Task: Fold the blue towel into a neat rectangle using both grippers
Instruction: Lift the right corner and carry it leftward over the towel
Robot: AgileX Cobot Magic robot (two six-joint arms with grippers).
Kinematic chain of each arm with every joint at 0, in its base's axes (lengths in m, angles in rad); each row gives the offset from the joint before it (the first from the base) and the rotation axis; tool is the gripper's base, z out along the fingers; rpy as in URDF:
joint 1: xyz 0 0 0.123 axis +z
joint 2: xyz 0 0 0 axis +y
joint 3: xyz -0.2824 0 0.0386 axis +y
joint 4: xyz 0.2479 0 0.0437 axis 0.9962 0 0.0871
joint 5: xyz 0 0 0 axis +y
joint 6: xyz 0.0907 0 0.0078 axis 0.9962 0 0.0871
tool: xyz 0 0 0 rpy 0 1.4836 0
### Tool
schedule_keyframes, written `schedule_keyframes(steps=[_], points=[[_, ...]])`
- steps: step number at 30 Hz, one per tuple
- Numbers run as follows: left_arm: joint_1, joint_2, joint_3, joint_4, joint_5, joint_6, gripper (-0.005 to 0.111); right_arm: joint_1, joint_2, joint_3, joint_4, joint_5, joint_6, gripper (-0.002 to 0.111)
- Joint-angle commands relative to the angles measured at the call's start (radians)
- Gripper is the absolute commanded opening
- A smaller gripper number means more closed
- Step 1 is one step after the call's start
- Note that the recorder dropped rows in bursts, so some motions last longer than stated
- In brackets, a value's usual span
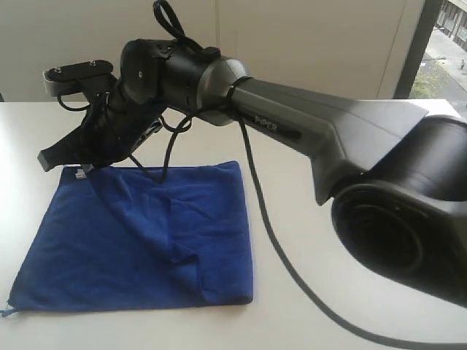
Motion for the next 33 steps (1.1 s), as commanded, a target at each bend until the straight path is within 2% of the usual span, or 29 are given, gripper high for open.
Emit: schedule_keyframes(steps=[1, 21, 23, 26, 30, 33], points=[[0.003, -0.007, 0.007, -0.011, 0.008, -0.011, 0.000, 0.016, 0.046, -0.061, 0.023, -0.003, 0.014, 0.001], [0.003, -0.007, 0.007, -0.013, 0.008, -0.011, 0.000, 0.052, 0.123, -0.102, 0.061, -0.076, 0.032, 0.001], [0.003, -0.007, 0.007, -0.013, 0.008, -0.011, 0.000, 0.059, 0.133, -0.102, 0.061, -0.078, 0.030, 0.004], [0.003, -0.007, 0.007, -0.013, 0.008, -0.011, 0.000, 0.061, 0.149, -0.102, 0.061, -0.078, 0.019, 0.015], [0.003, -0.007, 0.007, -0.015, 0.008, -0.010, 0.000, 0.061, 0.157, -0.102, 0.061, -0.075, 0.019, 0.048], [0.003, -0.007, 0.007, -0.015, 0.008, -0.010, 0.000, 0.061, 0.152, -0.102, 0.061, -0.079, 0.010, 0.067]])
